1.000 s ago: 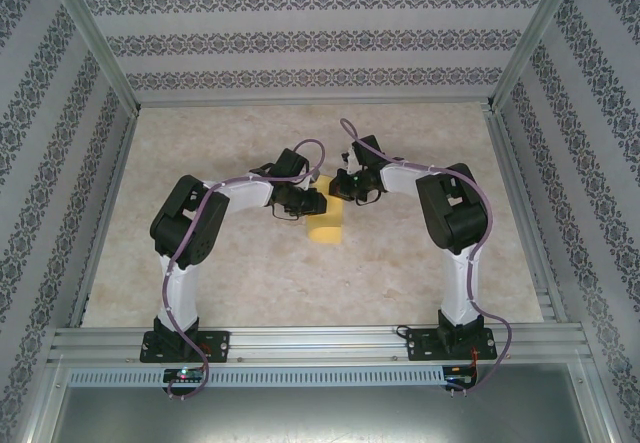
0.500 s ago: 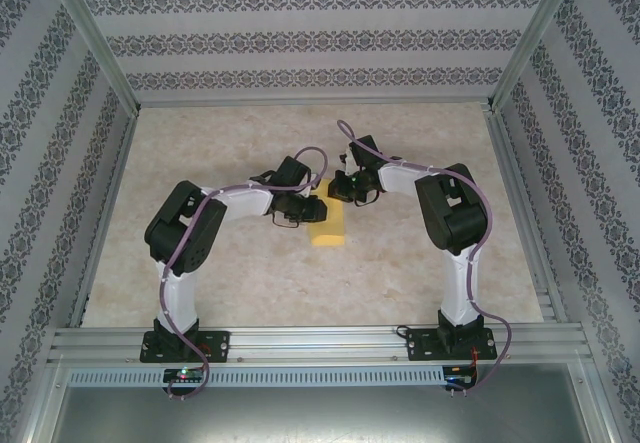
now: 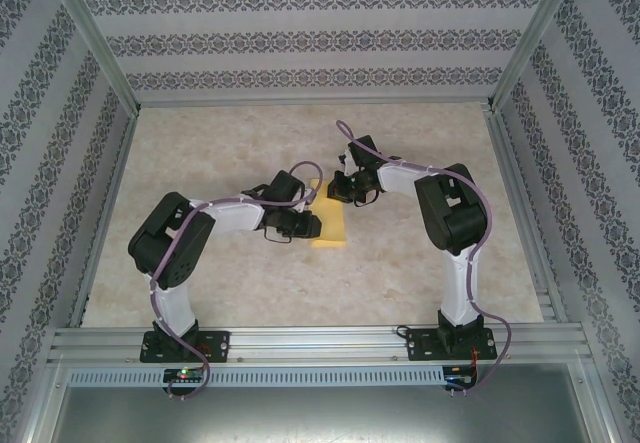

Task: Fold a paper plane with a square sheet of paper (fold left side to right side)
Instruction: First fold the square sheet of paper in half at the center of the table.

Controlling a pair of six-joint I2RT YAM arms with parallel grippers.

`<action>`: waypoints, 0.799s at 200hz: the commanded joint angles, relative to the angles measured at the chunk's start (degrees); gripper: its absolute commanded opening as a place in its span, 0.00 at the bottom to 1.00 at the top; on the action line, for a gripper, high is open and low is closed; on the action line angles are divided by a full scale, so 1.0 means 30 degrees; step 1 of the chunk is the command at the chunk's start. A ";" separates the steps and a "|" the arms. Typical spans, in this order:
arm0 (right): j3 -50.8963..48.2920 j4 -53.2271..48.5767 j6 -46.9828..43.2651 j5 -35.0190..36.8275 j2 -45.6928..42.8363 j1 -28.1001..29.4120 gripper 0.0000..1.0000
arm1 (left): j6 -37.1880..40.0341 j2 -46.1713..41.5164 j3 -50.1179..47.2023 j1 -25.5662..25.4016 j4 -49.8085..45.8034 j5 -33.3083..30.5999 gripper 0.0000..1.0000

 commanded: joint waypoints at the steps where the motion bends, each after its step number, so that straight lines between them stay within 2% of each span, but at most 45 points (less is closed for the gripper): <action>1: -0.0149 -0.1721 -0.0532 0.1697 0.0680 -0.0156 0.00 | 0.0373 -0.0741 -0.1053 -0.0599 -0.1080 0.1110 0.29; 66: -0.0083 -0.1816 -0.0654 0.1751 0.0579 -0.0161 0.00 | -0.0593 -0.2952 -0.1205 0.0140 -0.0022 0.1308 0.30; 117: -0.0058 -0.2002 -0.0779 0.1788 0.0553 -0.0154 0.00 | -0.0484 -0.0476 0.0645 0.0339 0.0895 0.2002 0.30; 160: 0.0041 -0.2208 -0.0853 0.1872 0.0537 -0.0158 0.00 | -0.0160 0.0419 0.0424 0.0203 0.0670 0.1952 0.29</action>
